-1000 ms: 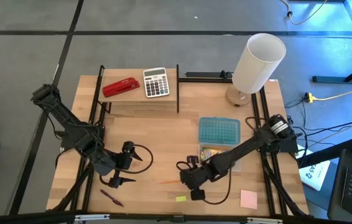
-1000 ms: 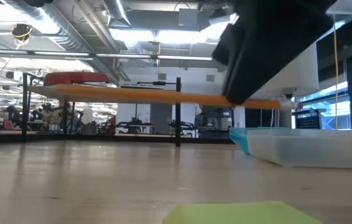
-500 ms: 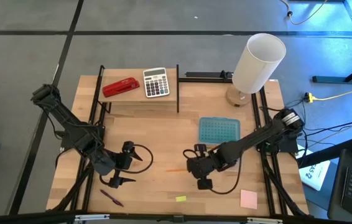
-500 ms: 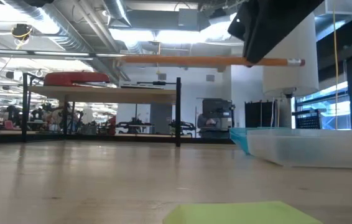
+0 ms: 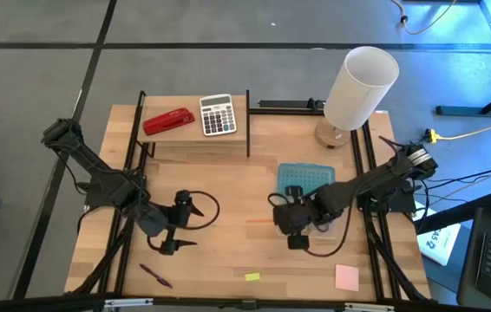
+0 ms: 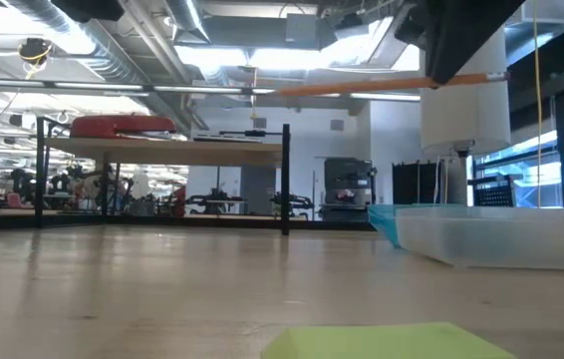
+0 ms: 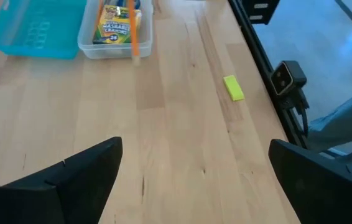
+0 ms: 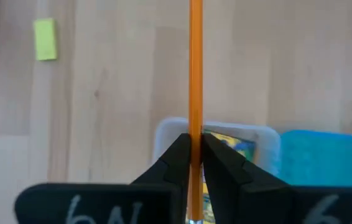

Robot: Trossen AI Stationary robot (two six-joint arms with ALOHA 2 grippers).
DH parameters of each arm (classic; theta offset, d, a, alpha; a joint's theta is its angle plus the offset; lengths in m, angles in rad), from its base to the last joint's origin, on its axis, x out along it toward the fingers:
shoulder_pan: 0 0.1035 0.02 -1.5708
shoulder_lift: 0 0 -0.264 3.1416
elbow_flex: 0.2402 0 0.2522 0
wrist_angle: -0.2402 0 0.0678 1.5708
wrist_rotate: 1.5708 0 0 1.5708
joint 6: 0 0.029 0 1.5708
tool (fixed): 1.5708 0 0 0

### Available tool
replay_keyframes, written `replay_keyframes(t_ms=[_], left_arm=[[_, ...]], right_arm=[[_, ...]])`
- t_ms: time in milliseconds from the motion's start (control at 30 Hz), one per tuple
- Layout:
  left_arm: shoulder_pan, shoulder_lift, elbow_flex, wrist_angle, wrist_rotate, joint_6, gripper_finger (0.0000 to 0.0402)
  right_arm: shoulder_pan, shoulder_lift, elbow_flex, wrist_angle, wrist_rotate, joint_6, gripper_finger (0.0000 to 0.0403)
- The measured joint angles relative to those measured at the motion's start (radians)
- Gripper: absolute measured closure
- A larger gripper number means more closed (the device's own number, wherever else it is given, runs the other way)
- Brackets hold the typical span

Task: Pack school essentials
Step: Put the orange pencil into the blue supply box

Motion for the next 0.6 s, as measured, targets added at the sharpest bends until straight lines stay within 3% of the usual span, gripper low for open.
replay_keyframes(t_ms=[600], left_arm=[[0.043, 0.000, 0.000, 0.013, 0.001, 0.001, 0.0003]], right_arm=[[-0.044, -0.350, -0.458, 0.090, 0.000, 0.132, 0.0359]])
